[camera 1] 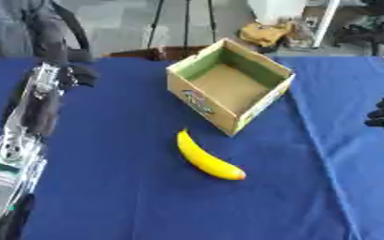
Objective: Pick up objects on the table and place them in the box.
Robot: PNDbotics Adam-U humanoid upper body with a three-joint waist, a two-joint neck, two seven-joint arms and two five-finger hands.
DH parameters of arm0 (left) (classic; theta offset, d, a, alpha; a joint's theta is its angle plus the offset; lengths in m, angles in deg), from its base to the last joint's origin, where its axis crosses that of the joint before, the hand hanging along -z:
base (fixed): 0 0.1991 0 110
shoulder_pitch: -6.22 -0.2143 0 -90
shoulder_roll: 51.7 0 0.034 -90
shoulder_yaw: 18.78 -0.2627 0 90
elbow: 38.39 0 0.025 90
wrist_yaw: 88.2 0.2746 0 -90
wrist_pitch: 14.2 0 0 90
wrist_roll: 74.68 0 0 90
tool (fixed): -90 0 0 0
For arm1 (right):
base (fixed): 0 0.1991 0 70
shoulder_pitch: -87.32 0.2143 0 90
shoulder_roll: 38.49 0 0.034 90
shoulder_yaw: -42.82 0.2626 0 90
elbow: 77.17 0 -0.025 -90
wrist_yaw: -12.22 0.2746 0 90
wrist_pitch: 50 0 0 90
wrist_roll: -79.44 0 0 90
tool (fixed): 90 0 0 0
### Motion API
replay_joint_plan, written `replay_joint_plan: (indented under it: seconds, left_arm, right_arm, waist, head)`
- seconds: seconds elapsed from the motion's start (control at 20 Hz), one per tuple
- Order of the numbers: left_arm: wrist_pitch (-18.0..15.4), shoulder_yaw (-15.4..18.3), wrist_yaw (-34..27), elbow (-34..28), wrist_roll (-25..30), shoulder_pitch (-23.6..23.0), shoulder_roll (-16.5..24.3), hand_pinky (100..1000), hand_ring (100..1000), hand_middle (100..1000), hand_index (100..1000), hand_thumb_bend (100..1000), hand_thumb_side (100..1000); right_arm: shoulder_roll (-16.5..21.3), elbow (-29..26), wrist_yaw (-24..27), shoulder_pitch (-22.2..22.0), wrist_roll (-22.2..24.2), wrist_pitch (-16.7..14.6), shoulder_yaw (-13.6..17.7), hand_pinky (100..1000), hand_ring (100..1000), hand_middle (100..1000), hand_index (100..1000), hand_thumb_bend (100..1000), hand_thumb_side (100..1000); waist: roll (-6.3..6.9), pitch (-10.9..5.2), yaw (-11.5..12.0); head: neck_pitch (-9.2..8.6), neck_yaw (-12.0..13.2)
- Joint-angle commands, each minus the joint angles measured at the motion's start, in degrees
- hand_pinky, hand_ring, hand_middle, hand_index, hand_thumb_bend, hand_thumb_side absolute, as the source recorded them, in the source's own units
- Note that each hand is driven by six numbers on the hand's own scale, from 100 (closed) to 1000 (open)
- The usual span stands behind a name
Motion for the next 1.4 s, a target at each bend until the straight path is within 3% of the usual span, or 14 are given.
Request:
replay_joint_plan:
  seconds: [0.05,0.6,1.1,1.4]
  left_arm:
    - [0.11,-0.25,1.12,-1.23,1.15,1.13,1.81,633,613,651,729,572,864]
    - [2.45,-4.40,15.12,-1.18,12.89,3.61,6.91,620,602,636,728,547,765]
    - [2.76,-12.46,31.31,1.27,25.60,11.08,11.13,627,605,640,742,506,724]
    - [-0.19,-18.83,36.93,6.32,31.57,16.96,10.34,637,610,635,738,466,661]
  right_arm:
    - [1.02,-1.01,0.43,0.57,0.08,-0.12,0.34,526,533,529,592,100,916]
    - [1.15,-0.96,0.46,0.57,0.24,-0.06,0.19,526,534,529,592,100,916]
    - [1.23,-0.88,0.54,0.67,0.58,0.02,-0.15,526,535,529,592,100,916]
    - [1.08,-0.89,0.65,0.95,1.00,0.12,-0.58,526,535,530,592,100,916]
  waist:
    - [0.08,-0.67,-0.09]
    - [0.22,-0.77,-0.37]
    - [0.18,-0.98,-0.68]
    - [0.16,-1.03,-1.30]
  head:
    - [-0.51,0.06]
    - [-0.60,-0.17]
    - [-0.69,-0.14]
    - [-0.81,0.11]
